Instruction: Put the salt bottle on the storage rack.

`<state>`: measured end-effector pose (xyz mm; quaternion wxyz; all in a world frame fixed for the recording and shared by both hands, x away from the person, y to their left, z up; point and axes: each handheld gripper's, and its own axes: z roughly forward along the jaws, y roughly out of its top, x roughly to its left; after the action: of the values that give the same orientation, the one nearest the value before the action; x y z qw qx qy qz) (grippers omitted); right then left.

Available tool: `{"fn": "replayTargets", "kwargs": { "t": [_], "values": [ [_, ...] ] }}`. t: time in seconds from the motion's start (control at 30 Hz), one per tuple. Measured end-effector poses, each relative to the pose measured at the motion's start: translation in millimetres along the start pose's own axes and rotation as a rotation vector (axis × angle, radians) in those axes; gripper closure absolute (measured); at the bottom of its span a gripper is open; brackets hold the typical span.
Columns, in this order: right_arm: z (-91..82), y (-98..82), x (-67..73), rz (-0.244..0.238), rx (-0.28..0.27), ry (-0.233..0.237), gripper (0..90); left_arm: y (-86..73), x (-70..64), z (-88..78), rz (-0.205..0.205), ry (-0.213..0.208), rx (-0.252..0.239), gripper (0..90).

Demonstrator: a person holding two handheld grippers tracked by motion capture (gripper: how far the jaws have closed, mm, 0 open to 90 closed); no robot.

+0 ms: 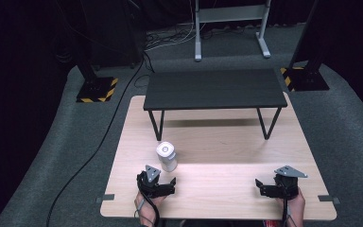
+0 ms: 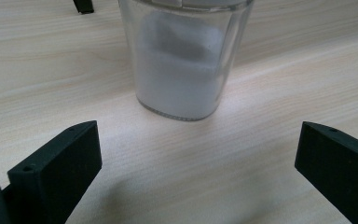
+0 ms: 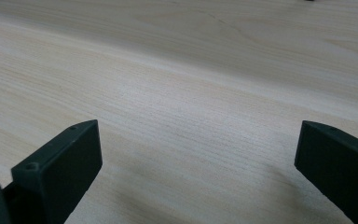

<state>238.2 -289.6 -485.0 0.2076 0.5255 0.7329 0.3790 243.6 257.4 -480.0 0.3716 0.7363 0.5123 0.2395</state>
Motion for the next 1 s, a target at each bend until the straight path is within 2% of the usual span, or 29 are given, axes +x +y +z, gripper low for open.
{"fn": "replayTargets", "kwargs": {
  "t": [0.33,0.67,0.8,1.0],
  "values": [
    [-0.3,-0.1,-0.2,0.005,0.0,0.001,0.0,7.8,-3.2,12.2,0.002,0.016,-0.009,0.0],
    [-0.3,-0.2,-0.2,0.005,-0.001,0.001,0.0,12.6,-6.8,24.9,0.017,0.048,-0.048,0.0],
    [0.1,0.0,-0.4,0.0,0.0,0.002,0.0,12.4,-5.9,29.3,0.003,0.049,-0.074,0.0],
    [0.2,0.5,-1.0,-0.001,0.003,0.006,0.0,20.7,-6.0,32.2,0.018,0.053,-0.083,0.0]
  ]
}}
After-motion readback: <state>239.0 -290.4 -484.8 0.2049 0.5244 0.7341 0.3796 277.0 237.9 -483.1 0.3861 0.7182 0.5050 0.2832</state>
